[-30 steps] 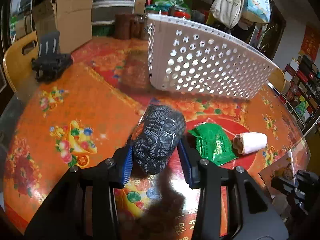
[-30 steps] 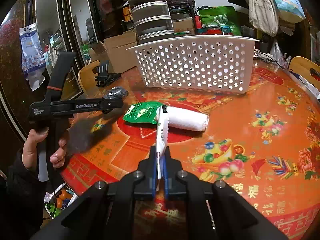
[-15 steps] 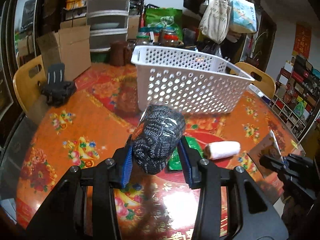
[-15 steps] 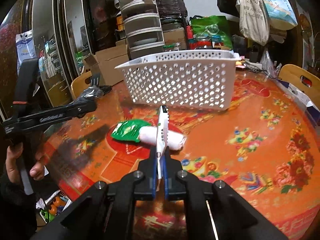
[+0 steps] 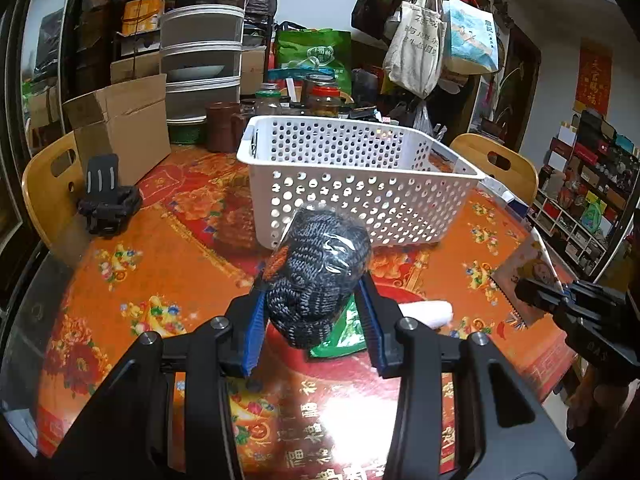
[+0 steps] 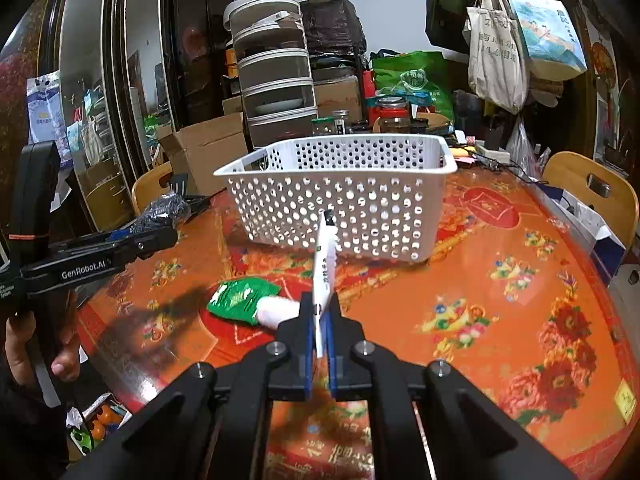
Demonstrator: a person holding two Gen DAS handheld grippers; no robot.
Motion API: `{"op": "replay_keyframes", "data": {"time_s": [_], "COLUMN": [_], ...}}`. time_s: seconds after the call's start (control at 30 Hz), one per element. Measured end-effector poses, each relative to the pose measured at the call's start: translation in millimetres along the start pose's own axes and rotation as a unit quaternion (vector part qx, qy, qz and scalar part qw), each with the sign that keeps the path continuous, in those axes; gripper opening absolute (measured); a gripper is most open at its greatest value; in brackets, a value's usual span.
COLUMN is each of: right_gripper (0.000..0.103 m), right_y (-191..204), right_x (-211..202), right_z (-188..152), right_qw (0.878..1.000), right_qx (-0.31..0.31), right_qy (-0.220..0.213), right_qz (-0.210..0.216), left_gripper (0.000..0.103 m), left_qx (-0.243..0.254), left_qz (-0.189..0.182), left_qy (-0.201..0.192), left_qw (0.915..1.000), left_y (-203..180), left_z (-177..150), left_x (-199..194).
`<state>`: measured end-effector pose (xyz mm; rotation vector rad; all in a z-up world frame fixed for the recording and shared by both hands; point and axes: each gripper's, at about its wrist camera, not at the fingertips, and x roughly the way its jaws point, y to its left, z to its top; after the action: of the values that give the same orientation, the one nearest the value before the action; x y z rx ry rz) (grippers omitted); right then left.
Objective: Organize soft objects
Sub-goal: 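Carry the black knit item and printed card packet over the basket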
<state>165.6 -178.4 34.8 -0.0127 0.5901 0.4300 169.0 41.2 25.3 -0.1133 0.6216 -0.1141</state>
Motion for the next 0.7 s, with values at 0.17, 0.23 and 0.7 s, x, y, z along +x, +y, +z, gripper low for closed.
{"op": "replay_keyframes", "data": {"time_s": [0.17,0.23,0.7], "right_gripper": [0.004,0.004,0.004], "right_y": [-2.1,-4.6,-11.5], "right_x": [-1.3,-1.8,10.7], "right_z": [19.3,26.7,90.8], "right_qw": [1.000,1.000,1.000], "right_qx": [-0.012,-0.012,-0.025], "right_qy": [-0.006,-0.008,-0.008], "right_qz": [-0.007,-0.008,-0.002], "left_gripper": [0.039,0.039,0.039], "left_qx": [-0.011,-0.013,0.005], "left_qz": [-0.011,-0.010,-0.020], "left_qy": [0.001,-0.003,-0.015], "left_qw": [0.9999,0.9999,0.9997], "left_y": [2.3,4.2,-7.0], "left_z": [15.4,22.6,83.2], "left_x": [4.5,6.2,22.4]}}
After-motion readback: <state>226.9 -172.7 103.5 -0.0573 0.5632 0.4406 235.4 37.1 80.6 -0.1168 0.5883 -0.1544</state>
